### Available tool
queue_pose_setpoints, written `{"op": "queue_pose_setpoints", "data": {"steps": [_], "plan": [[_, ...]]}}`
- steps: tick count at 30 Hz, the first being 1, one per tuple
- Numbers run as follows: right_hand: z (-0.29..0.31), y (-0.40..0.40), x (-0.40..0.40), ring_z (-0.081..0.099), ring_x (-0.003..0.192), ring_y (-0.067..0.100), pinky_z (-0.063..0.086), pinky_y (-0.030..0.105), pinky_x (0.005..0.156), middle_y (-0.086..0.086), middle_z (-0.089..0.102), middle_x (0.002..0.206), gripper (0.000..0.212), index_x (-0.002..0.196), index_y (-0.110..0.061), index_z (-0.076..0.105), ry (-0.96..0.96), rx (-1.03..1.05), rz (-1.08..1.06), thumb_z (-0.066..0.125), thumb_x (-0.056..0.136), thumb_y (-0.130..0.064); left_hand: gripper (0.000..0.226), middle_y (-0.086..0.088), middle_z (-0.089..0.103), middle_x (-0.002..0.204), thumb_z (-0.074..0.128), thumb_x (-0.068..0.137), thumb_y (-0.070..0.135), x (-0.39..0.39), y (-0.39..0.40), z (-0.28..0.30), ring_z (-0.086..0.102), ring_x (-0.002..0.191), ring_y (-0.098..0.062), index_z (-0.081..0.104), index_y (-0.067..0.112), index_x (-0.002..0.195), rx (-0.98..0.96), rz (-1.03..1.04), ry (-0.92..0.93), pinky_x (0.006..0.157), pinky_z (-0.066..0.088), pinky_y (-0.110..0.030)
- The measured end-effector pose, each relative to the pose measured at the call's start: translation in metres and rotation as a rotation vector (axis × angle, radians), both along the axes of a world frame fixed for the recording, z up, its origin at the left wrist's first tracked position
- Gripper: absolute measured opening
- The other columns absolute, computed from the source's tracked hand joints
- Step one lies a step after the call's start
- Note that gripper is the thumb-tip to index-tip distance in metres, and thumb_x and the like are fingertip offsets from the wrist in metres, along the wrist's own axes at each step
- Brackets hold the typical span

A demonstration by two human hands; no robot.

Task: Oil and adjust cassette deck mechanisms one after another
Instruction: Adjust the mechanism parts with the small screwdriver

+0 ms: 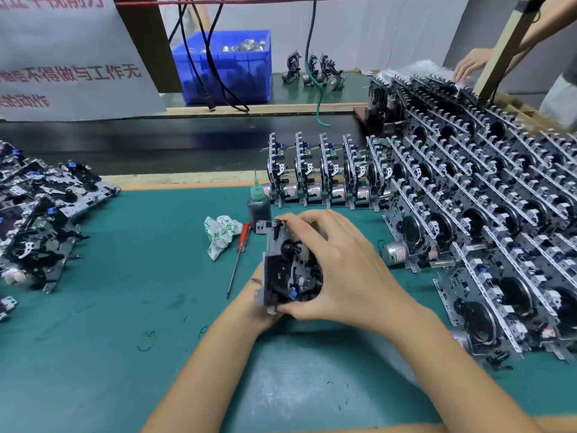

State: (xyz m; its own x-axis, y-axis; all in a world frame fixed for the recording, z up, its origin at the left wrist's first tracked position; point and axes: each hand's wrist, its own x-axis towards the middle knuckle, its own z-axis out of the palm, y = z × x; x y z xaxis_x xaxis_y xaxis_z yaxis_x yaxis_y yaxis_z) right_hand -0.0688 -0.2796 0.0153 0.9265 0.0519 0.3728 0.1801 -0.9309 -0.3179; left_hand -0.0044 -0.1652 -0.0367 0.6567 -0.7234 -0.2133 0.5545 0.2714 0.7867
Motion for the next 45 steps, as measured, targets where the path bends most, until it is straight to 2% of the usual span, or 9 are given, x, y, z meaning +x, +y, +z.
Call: {"op": "queue_pose_setpoints", "data": {"steps": [2, 8, 13, 19, 23, 27, 30, 35, 45], "plan": [[0.004, -0.006, -0.005, 0.048, 0.113, 0.022, 0.035, 0.041, 0.107, 0.006, 0.05, 0.122, 0.096, 0.139, -0.014, 0.044, -0.002, -0.041, 0.04, 0.076, 0.057, -0.052, 0.016, 0.005, 0.075, 0.082, 0.059, 0.079, 0.01, 0.006, -0.003, 0.003, 0.07, 0.077, -0.006, 0.063, 0.011, 0.095, 0.03, -0.152, -0.065, 0.065, 0.054, -0.019], [0.013, -0.015, -0.022, 0.041, 0.125, 0.024, 0.027, 0.047, 0.113, 0.009, 0.046, 0.131, 0.093, 0.141, -0.021, 0.04, 0.041, -0.15, 0.163, 0.075, 0.059, -0.045, 0.056, -0.001, 0.069, 0.114, 0.031, 0.089, 0.067, 0.022, 0.006, 0.009, 0.063, 0.107, -0.017, 0.071, 0.032, 0.108, 0.079, -0.355, 0.012, 0.091, 0.049, -0.037], [0.009, -0.003, -0.035, 0.022, 0.142, 0.029, 0.015, 0.059, 0.113, 0.009, 0.025, 0.155, 0.094, 0.143, -0.04, 0.033, 0.095, -0.477, 0.191, 0.073, 0.06, -0.022, 0.066, -0.007, 0.066, 0.119, 0.069, 0.068, 0.068, 0.02, 0.017, 0.013, 0.06, 0.113, -0.02, 0.068, 0.025, 0.118, -0.049, -0.409, 0.156, 0.103, 0.041, -0.038], [-0.002, -0.018, -0.031, 0.048, 0.11, 0.018, 0.039, 0.031, 0.093, -0.003, 0.049, 0.117, 0.054, 0.125, -0.025, 0.049, -0.067, 0.176, -0.207, 0.061, 0.078, -0.002, 0.069, -0.025, 0.05, 0.135, 0.072, 0.076, 0.045, 0.02, 0.032, 0.006, 0.05, 0.123, -0.041, 0.058, 0.002, 0.128, -0.183, -0.221, 0.226, 0.102, 0.042, -0.053], [-0.027, -0.019, -0.012, 0.043, 0.111, 0.018, 0.032, 0.028, 0.083, -0.001, 0.046, 0.117, 0.036, 0.126, -0.022, 0.043, 0.255, 0.025, -0.465, 0.049, 0.094, -0.038, 0.074, -0.03, 0.046, 0.136, 0.077, 0.072, 0.042, 0.016, 0.031, -0.002, 0.045, 0.125, -0.049, 0.056, -0.003, 0.127, -0.243, -0.18, 0.254, 0.104, 0.031, -0.063], [-0.041, -0.021, 0.009, 0.044, 0.108, 0.022, 0.037, 0.03, 0.078, 0.004, 0.049, 0.116, 0.025, 0.116, -0.015, 0.045, 0.406, -0.093, -0.517, 0.043, 0.098, -0.033, 0.083, -0.034, 0.041, 0.138, 0.062, 0.078, 0.06, 0.016, 0.031, -0.009, 0.042, 0.127, -0.049, 0.051, -0.004, 0.131, -0.266, -0.224, 0.342, 0.106, 0.032, -0.061], [-0.046, -0.025, 0.012, 0.048, 0.084, 0.021, 0.031, 0.031, 0.066, 0.002, 0.058, 0.095, 0.012, 0.1, -0.016, 0.044, 0.354, 0.065, -0.466, 0.034, 0.101, -0.022, 0.087, -0.034, 0.042, 0.137, 0.055, 0.079, 0.068, 0.018, 0.03, -0.014, 0.041, 0.127, -0.05, 0.053, -0.003, 0.129, -0.24, -0.216, 0.397, 0.107, 0.031, -0.06], [-0.039, -0.029, -0.007, 0.024, 0.04, 0.006, 0.024, 0.016, 0.038, -0.011, 0.035, 0.045, 0.025, 0.081, -0.019, 0.05, 0.608, 1.048, 0.005, 0.039, 0.101, -0.027, 0.075, -0.021, 0.056, 0.131, 0.047, 0.084, 0.067, 0.02, 0.028, -0.017, 0.056, 0.118, -0.036, 0.067, 0.003, 0.116, -0.168, -0.11, 0.404, 0.103, 0.04, -0.054], [-0.033, -0.026, -0.011, 0.046, 0.036, 0.006, 0.042, 0.016, 0.039, 0.001, 0.059, 0.05, 0.037, 0.068, -0.011, 0.056, 0.884, 1.058, 0.119, 0.042, 0.1, -0.022, 0.073, -0.027, 0.052, 0.132, 0.04, 0.088, 0.062, 0.02, 0.027, -0.016, 0.055, 0.12, -0.037, 0.063, 0.001, 0.121, -0.066, -0.132, 0.348, 0.102, 0.041, -0.049]]}}
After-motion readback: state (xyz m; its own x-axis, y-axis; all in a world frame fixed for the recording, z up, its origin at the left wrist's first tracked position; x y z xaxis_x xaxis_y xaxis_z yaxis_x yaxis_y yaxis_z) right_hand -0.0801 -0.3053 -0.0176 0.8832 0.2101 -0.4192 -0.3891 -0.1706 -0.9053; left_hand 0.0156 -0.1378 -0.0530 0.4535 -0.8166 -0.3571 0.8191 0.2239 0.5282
